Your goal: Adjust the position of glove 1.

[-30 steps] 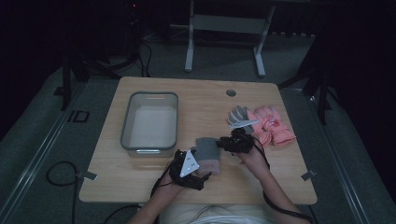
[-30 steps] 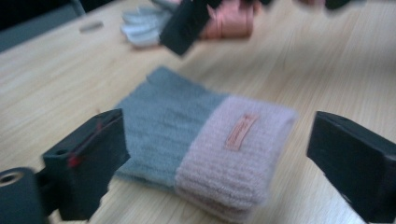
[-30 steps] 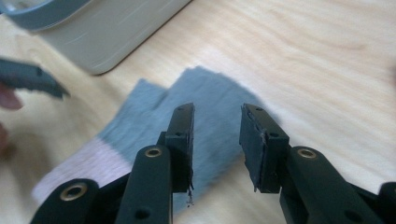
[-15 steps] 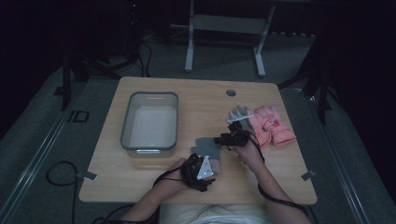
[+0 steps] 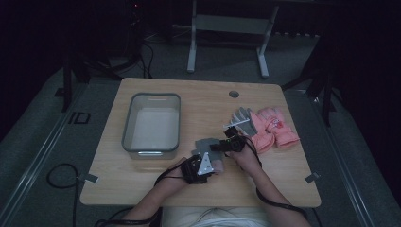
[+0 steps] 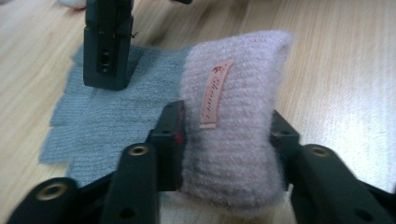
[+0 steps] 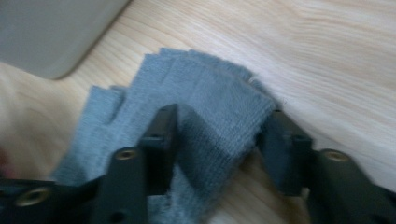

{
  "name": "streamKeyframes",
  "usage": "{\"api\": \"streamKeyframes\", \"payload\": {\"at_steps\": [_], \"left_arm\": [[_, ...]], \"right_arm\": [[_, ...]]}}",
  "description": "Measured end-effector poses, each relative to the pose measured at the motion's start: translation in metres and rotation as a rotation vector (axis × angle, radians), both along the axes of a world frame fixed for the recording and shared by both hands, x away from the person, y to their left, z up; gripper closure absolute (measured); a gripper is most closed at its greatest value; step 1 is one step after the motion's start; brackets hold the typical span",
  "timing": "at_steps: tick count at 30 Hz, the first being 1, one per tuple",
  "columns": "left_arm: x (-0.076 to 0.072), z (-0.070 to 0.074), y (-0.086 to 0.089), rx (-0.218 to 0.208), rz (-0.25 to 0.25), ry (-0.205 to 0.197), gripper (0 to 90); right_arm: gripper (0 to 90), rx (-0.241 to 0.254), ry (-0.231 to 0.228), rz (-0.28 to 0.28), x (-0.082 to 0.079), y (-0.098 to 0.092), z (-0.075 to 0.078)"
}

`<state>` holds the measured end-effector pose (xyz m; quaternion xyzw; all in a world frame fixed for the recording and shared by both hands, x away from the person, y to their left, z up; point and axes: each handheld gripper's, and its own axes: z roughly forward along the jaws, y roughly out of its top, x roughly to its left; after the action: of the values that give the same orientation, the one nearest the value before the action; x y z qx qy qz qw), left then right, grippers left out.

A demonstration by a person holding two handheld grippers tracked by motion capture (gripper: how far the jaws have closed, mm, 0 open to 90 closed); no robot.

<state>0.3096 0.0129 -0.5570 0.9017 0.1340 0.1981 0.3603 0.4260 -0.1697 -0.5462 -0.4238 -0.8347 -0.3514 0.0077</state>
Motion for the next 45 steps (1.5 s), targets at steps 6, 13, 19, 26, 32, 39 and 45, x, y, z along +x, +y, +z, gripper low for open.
{"api": "streamKeyframes", "payload": {"at_steps": [6, 13, 19, 26, 32, 39, 45], "left_arm": [[0.007, 0.002, 0.005, -0.022, -0.021, 0.044, 65.4], [0.011, 0.004, 0.009, -0.042, -0.023, 0.087, 66.9], [0.014, 0.008, 0.012, -0.052, -0.010, 0.116, 67.8], [0.013, 0.039, 0.009, -0.057, -0.033, 0.083, 67.8], [0.015, 0.062, 0.010, -0.064, -0.042, 0.069, 67.9], [0.018, 0.087, 0.017, -0.060, -0.047, 0.057, 67.8], [0.022, 0.100, 0.025, -0.033, -0.046, 0.042, 67.8]], "right_arm": [[65.9, 0.087, 0.084, 0.019, 0.004, 0.004, -0.001], [70.1, 0.082, 0.087, 0.041, 0.005, 0.023, 0.000], [74.1, 0.082, 0.019, 0.046, -0.001, 0.022, 0.012], [74.3, 0.120, -0.030, 0.043, -0.007, 0.008, 0.037], [74.3, 0.174, -0.079, 0.026, -0.010, 0.000, 0.067], [74.3, 0.199, -0.097, 0.034, -0.008, 0.000, 0.084], [74.4, 0.202, -0.124, 0.036, -0.005, 0.006, 0.094]]}}
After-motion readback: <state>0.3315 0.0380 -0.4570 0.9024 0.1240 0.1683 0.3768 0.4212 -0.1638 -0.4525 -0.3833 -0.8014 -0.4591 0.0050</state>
